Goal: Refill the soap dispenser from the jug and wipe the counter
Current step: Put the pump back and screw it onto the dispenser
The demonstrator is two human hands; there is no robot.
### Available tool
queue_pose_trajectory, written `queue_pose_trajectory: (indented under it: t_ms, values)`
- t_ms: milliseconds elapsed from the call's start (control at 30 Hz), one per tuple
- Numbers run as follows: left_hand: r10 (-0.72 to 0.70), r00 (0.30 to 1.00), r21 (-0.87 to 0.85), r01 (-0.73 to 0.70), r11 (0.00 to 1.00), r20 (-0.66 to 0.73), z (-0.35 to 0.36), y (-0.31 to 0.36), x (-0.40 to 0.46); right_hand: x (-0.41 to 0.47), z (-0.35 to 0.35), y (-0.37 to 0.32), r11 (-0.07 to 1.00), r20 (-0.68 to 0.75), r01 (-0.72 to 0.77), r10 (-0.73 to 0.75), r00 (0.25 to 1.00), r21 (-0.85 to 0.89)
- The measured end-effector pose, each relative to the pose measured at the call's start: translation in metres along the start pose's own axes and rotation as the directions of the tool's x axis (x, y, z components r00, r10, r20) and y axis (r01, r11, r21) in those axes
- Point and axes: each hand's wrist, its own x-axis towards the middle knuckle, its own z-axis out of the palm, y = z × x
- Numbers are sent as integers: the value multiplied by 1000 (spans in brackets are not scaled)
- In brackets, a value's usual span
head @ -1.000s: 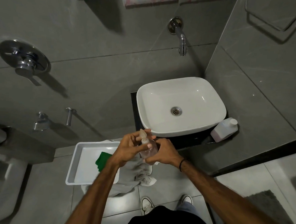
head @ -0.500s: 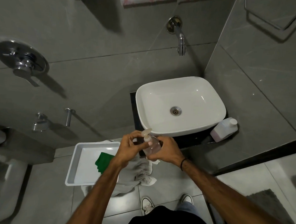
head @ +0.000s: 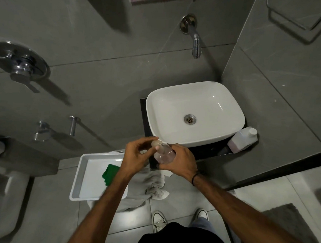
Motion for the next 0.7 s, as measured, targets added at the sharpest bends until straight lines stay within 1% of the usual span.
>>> queue_pose_trajectory:
  t_ms: [233, 367, 467, 533, 700]
  values:
    - [-10, 998, 34, 8, 999, 68, -6, 3, 3, 1, 0, 2, 1000, 26, -6, 6, 1000, -8]
    - [29, 996, 54, -33, 998, 79, -7, 5, 5, 2, -1, 3, 999, 32, 14, -13, 999, -39]
    - [17, 991, 115, -32, 993, 134, -12, 3, 10, 4, -2, 5, 998, 55, 35, -33, 998, -45]
    - [-16, 985, 126, -6, 992, 172, -15, 3, 13, 4, -4, 7, 998, 72, 42, -39, 997, -49]
    - [5, 969, 119, -35, 992, 247, -20, 4, 18, 4, -3, 9, 998, 79, 30, -26, 997, -55]
